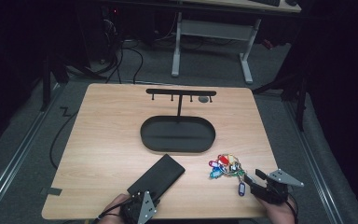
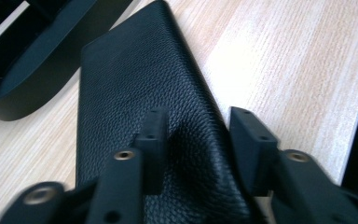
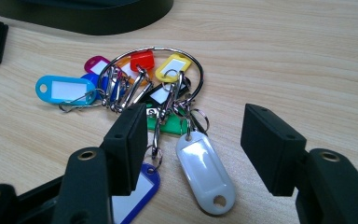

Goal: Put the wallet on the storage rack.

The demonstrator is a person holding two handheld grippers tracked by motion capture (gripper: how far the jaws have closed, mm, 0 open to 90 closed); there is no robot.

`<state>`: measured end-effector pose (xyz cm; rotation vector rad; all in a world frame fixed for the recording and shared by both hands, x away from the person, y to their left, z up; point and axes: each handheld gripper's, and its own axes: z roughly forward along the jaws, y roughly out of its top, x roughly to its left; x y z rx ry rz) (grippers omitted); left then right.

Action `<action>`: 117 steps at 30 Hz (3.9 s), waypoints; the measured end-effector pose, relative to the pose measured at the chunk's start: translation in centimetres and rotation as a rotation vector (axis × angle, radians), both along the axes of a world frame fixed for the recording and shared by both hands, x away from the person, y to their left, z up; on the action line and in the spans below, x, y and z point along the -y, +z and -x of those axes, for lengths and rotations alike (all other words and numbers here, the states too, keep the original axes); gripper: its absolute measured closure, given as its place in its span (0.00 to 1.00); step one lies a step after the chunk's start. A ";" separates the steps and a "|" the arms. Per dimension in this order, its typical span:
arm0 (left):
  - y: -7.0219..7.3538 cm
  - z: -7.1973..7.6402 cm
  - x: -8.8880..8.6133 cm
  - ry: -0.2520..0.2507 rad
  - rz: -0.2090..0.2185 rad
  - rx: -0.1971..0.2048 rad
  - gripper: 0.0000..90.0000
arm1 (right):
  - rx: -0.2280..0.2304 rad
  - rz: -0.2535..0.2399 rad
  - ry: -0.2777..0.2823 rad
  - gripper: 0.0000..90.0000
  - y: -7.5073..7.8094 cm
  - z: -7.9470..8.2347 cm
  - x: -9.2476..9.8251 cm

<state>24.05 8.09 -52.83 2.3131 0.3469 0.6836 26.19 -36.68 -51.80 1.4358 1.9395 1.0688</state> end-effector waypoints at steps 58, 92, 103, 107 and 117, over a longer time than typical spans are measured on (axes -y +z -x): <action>4.4 -2.9 -8.2 0.236 0.450 -0.142 0.91 | -0.004 -0.011 -0.001 0.46 0.0 0.0 0.1; 3.9 -4.2 -10.3 0.267 0.635 -0.211 0.88 | -0.012 -0.008 0.008 0.46 -0.2 -0.1 -0.1; 3.7 -4.4 -10.8 0.290 0.647 -0.204 0.84 | -0.020 -0.010 0.013 0.46 -0.3 -0.2 -0.2; 3.7 -4.4 -10.8 0.287 0.644 -0.213 0.82 | -0.021 -0.009 0.015 0.46 -0.4 -0.2 -0.2; 3.3 -4.4 -9.8 0.274 0.542 -0.190 0.68 | -0.022 -0.010 0.015 0.46 -0.4 -0.3 -0.1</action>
